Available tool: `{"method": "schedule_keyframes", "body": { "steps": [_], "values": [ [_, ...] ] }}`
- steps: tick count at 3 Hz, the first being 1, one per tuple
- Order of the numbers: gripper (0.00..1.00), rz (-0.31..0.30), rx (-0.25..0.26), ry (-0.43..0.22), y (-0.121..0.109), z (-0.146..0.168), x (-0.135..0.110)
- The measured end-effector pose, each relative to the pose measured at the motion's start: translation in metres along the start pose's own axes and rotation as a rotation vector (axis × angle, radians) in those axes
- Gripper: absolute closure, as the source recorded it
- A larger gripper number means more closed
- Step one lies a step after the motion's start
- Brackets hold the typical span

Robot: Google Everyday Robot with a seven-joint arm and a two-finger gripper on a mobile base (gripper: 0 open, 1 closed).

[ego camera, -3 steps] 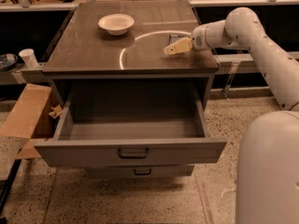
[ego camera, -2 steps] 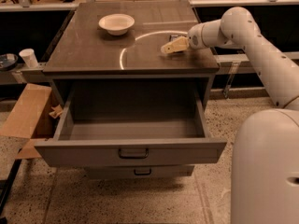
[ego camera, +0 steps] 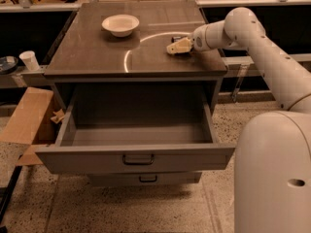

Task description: Place rxbar blueberry into top drawer

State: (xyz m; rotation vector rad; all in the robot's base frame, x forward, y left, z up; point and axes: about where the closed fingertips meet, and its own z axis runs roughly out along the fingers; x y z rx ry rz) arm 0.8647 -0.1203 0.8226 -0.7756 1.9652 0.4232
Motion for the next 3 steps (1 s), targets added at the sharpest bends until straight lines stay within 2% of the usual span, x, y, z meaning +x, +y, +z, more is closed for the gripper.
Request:
{"method": "schedule_keyframes", "body": {
  "steps": [1,2,3],
  "values": [
    [0.66,-0.008,-0.003,-0.003,0.003,0.0,-0.004],
    [0.89,-0.059,-0.017,-0.039,0.015,-0.011,-0.025],
    [1.0,-0.136,-0.046,-0.117,0.034,-0.04,-0.047]
  ]
}}
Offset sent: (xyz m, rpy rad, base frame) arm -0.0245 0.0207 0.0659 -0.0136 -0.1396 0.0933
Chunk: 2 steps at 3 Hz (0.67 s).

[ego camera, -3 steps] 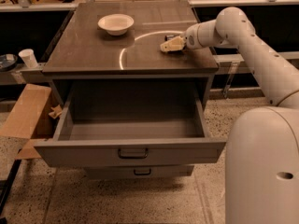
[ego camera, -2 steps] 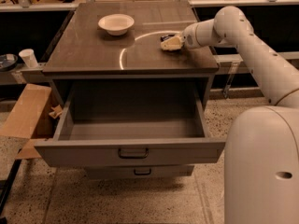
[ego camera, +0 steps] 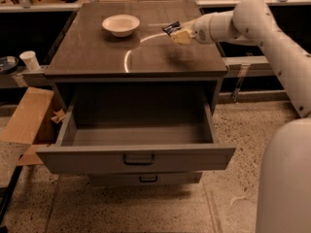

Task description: Place rxbar blueberry into top drawer

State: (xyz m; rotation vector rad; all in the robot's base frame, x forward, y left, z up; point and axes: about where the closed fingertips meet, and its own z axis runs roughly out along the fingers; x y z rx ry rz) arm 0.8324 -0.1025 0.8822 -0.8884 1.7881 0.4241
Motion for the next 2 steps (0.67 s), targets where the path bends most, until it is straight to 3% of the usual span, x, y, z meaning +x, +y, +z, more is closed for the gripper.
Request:
{"method": "schedule_keyframes", "body": {
  "steps": [1,2],
  "values": [
    [1.0,-0.098,-0.082,-0.087,0.0362,-0.0249,-0.022],
    [1.0,-0.097,-0.082,-0.086,0.0361,-0.0247,-0.0218]
  ]
}}
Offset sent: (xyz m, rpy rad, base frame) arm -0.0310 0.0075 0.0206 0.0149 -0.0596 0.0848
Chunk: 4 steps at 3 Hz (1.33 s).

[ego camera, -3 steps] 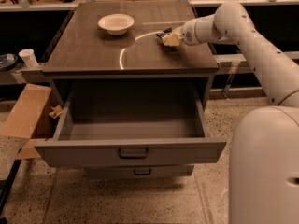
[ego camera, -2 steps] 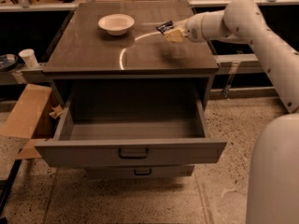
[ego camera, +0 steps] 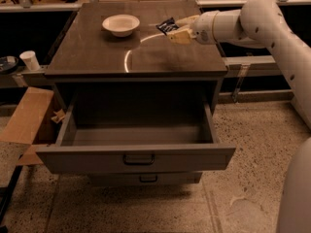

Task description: Place rxbar blueberry into top drawer

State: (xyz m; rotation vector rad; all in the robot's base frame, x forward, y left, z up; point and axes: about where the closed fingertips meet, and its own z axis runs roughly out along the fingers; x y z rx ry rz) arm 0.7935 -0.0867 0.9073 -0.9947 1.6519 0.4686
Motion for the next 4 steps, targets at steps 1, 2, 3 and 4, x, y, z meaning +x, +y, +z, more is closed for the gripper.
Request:
{"method": "schedule_keyframes", "body": {
  "steps": [1,2,3,4],
  "values": [
    [1.0,-0.016,-0.03,0.007,0.007,0.003,0.002],
    [1.0,-0.079,-0.128,-0.003,0.044,-0.013,0.005],
    [1.0,-0.183,-0.235,-0.01,0.101,-0.037,0.012],
    [1.0,-0.233,-0.324,0.062,0.155,-0.046,0.044]
  ]
}}
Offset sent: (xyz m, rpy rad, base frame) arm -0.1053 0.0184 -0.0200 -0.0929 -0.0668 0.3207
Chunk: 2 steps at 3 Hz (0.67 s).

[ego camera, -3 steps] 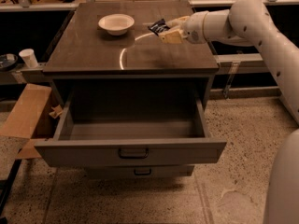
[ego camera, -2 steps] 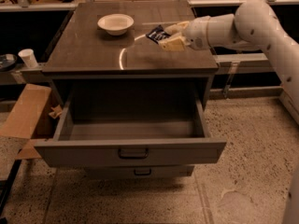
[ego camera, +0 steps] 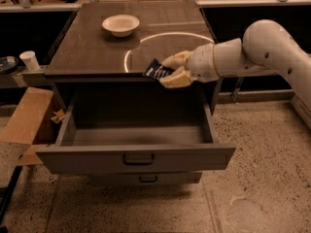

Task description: Place rxbar blueberry into top drawer

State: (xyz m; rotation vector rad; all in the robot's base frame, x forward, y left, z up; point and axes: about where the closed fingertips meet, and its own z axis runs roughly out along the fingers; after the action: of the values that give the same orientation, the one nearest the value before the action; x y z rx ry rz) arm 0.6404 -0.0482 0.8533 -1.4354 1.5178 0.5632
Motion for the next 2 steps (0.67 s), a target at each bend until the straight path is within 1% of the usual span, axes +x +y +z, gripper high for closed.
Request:
{"method": "schedule_keyframes", "body": {
  "steps": [1,2],
  "values": [
    [1.0,0.018,-0.087,0.082,0.0395,0.018,0.0389],
    [1.0,0.019,-0.086,0.082,0.0396,0.018,0.039]
  ]
}}
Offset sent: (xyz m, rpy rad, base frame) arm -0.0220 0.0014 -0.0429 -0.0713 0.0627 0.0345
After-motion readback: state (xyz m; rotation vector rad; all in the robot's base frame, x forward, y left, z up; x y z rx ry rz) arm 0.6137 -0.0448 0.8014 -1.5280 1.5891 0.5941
